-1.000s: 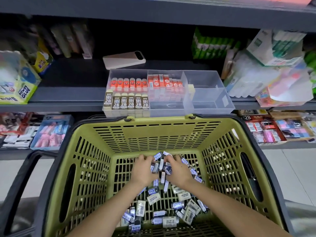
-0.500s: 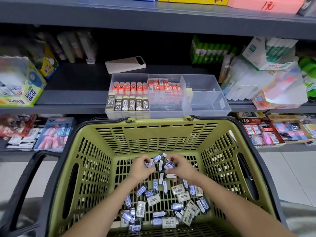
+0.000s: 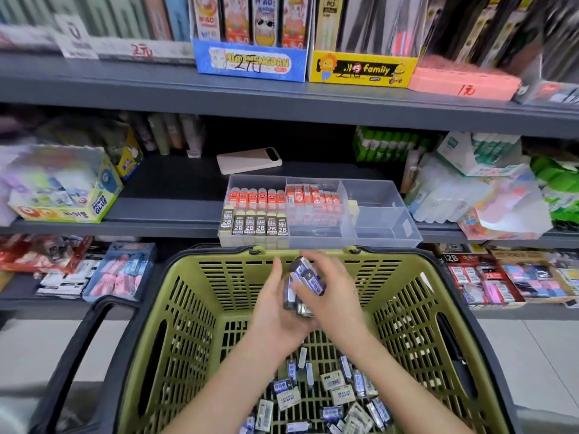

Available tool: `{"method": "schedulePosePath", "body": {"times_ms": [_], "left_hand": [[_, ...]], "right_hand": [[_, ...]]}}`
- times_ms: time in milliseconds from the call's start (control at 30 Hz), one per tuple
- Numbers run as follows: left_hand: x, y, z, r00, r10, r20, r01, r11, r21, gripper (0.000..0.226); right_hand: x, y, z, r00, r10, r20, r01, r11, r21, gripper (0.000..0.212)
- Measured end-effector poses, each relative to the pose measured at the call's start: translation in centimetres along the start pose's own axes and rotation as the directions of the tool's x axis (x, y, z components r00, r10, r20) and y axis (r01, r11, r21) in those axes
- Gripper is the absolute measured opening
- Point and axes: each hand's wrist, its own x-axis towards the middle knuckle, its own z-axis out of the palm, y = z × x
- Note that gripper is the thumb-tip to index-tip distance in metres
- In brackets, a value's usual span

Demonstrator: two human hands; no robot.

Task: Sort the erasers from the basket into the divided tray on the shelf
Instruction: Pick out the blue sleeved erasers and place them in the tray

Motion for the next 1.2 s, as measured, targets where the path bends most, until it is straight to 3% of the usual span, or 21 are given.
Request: {"method": "schedulePosePath", "body": {"times_ms": [167, 333, 467, 567, 667, 733, 833, 967, 1100, 1200], "left_hand": [[-1.3, 0.2, 1.3, 0.998, -0.001, -0.057, -0.006, 0.993, -0.122, 0.042], [-2.5, 1.5, 2.4, 0.999, -0.019, 0.036, 0.024, 0.987, -0.160, 0.046], [-3.5, 2.9, 3.3, 0.988, -0.039, 0.147, 0.067, 0.979, -0.194, 0.045], [-3.9, 4.2, 3.8, 0.991, -0.030, 0.134, 0.060, 0.972, -0.226, 0.040], [-4.0, 5.5, 4.2, 0.997, -0.027, 0.078, 0.040, 0.984, -0.176, 0.033], [-4.1, 6.5, 4.3, 0.998, -0.012, 0.061, 0.022, 0.985, -0.173, 0.034], [-4.3, 8.3, 4.2, 0.998, -0.003, 0.069, 0.016, 0.982, -0.190, 0.032], [-4.0, 10.3, 4.0, 0.999, 0.003, 0.053, 0.009, 0.976, -0.219, 0.029], [-3.5, 11.6, 4.3, 0.997, -0.007, 0.078, 0.025, 0.971, -0.237, 0.028], [-2.9, 12.1, 4.6, 0.999, -0.016, 0.051, 0.028, 0.965, -0.259, 0.034]], "right_hand": [[-0.1, -2.0, -0.3, 0.992, -0.120, 0.047, 0.128, 0.968, -0.217, 0.046], [0.3, -3.6, -1.7, 0.972, -0.228, 0.056, 0.235, 0.938, -0.257, 0.046], [0.7, -4.7, -3.5, 0.963, -0.267, 0.019, 0.266, 0.947, -0.181, 0.030], [2.1, -5.2, -4.9, 0.977, -0.185, -0.105, 0.184, 0.983, -0.012, 0.030], [4.6, -4.8, -5.9, 0.997, -0.055, -0.053, 0.061, 0.989, 0.135, 0.035], [6.3, -3.8, -6.1, 0.999, 0.017, 0.027, -0.019, 0.997, 0.075, 0.032], [9.1, -2.4, -6.2, 0.977, 0.118, 0.179, -0.120, 0.993, -0.004, 0.007], [12.1, -2.0, -5.1, 0.933, 0.214, 0.290, -0.185, 0.975, -0.124, 0.015], [13.6, -1.7, -2.7, 0.842, 0.329, 0.427, -0.263, 0.942, -0.207, 0.013], [14.1, -1.3, -1.8, 0.778, 0.400, 0.484, -0.224, 0.897, -0.381, 0.038]]}}
